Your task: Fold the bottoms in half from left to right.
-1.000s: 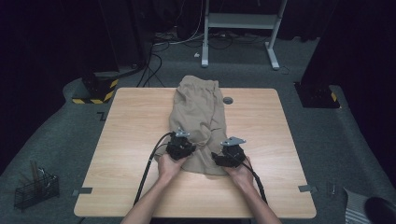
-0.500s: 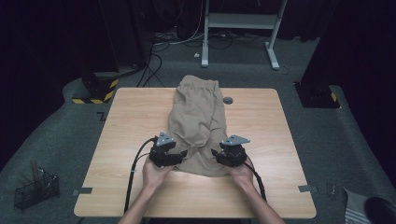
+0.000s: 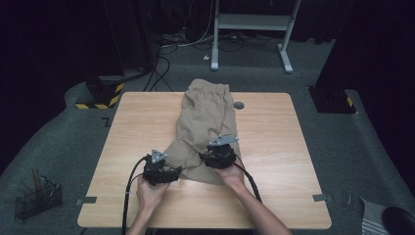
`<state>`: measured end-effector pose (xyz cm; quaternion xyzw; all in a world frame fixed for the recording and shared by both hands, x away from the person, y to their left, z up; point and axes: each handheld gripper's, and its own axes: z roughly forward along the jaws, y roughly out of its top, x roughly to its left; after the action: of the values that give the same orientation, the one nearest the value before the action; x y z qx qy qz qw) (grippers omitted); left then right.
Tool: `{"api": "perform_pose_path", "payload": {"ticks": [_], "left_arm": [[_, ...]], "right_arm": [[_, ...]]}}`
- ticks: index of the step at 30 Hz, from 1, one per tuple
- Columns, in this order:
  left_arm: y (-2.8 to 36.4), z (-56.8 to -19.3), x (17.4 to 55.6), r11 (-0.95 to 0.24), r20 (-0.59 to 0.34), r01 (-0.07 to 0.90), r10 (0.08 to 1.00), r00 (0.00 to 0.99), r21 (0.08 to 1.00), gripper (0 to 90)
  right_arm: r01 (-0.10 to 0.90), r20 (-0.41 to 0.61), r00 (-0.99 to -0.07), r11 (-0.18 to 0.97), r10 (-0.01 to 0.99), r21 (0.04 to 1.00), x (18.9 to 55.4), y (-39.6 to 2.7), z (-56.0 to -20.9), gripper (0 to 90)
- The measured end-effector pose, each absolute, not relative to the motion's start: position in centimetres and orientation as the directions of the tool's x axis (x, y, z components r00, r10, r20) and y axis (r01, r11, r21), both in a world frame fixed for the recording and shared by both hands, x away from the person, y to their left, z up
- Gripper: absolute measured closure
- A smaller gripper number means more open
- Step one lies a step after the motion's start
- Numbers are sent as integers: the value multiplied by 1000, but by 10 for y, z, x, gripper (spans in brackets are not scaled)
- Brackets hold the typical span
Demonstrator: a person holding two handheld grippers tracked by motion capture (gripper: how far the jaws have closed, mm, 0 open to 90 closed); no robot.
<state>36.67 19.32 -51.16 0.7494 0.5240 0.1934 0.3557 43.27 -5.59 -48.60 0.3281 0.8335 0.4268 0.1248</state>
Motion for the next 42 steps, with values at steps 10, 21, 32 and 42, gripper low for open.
{"api": "perform_pose_path", "payload": {"ticks": [10, 21, 32, 42], "left_arm": [[196, -524, 367, -178, -73, 672, 942, 327, 718, 158], [194, -528, 365, -202, -15, 648, 949, 313, 734, 158], [194, -528, 365, -187, -19, 648, 954, 298, 738, 169], [195, -528, 365, -190, -16, 649, 955, 298, 736, 175]], "right_arm": [[479, 66, -776, 518, 627, 708, 445, -51, -510, 808], [454, 58, -771, 483, 634, 749, 432, -82, -503, 874], [510, 81, -686, 399, 723, 762, 415, -158, -511, 875], [536, 109, -656, 359, 747, 764, 416, -167, -512, 664]]}}
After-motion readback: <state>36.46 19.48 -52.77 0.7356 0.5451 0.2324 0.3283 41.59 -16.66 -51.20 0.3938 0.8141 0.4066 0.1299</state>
